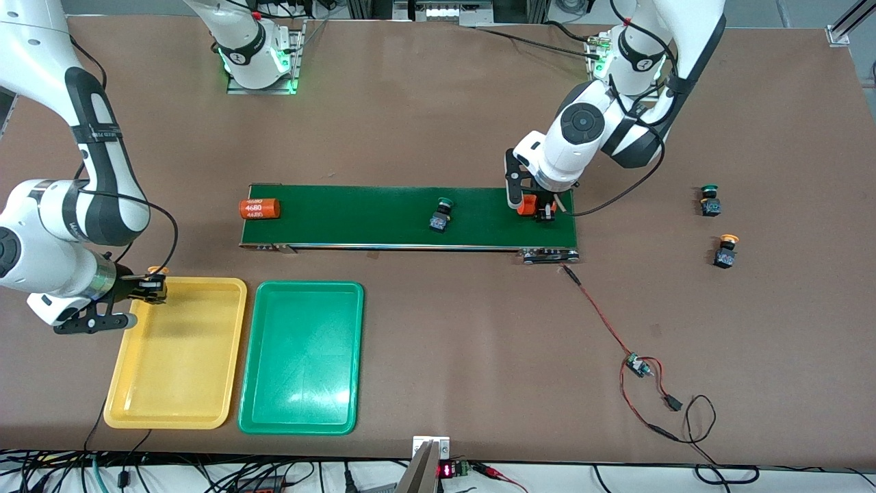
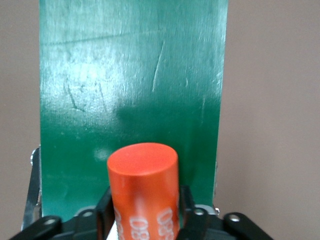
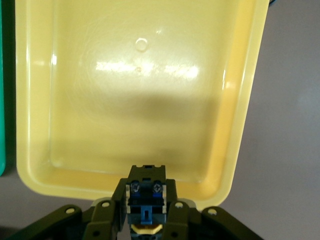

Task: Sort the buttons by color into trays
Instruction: 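Release the button into the yellow tray while the left gripper withdraws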

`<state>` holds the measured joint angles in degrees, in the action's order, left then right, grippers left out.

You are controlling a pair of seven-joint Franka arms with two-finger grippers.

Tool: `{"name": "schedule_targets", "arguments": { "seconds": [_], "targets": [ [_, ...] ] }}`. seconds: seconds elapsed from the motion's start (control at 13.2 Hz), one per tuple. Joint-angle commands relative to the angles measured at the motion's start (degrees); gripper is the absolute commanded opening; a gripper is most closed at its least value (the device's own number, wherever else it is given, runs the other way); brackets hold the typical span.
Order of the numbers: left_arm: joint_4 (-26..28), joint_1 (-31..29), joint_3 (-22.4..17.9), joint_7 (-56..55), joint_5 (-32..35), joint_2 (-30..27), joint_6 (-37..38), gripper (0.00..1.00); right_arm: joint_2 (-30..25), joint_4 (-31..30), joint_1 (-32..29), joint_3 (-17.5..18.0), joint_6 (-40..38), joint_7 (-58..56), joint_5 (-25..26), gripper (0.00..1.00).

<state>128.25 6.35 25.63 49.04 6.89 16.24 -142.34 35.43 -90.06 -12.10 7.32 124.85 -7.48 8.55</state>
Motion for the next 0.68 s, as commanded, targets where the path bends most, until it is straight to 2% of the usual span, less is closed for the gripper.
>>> {"name": "schedule_targets", "arguments": {
  "seconds": [0.0,0.3,0.38,0.45,0.53,0.61],
  "targets": [
    [-1.95,0.5,-0.5,0.53,1.46,0.38,0.83,1.0,1.57,-0.02,-1.17,0.94,2.33,-1.04,-0.02,0.19],
    [-2.13,-0.28,-0.49,0.62,1.46,-2.95,1.45,1.0,3.59,-0.02,-1.96,0.94,5.4,-2.7,-0.11,0.19],
    [-2.31,-1.42,-0.67,0.79,1.37,-4.18,3.54,1.0,3.68,-0.02,-2.05,0.94,5.75,-2.8,-0.11,0.19],
    [-2.48,-3.08,-0.67,1.06,1.37,-4.89,5.74,1.0,3.68,-0.11,-2.05,0.94,5.76,-2.8,-0.11,0.25],
    [-3.09,-4.58,-1.11,1.06,1.37,-5.07,6.71,1.0,3.68,-0.11,-1.96,0.94,5.67,-2.8,-0.02,0.49],
    [-3.19,-6.16,-2.68,1.15,1.37,-5.08,7.42,1.0,3.86,-0.11,-1.87,0.94,5.67,-2.8,-0.02,0.56]
  ]
}}
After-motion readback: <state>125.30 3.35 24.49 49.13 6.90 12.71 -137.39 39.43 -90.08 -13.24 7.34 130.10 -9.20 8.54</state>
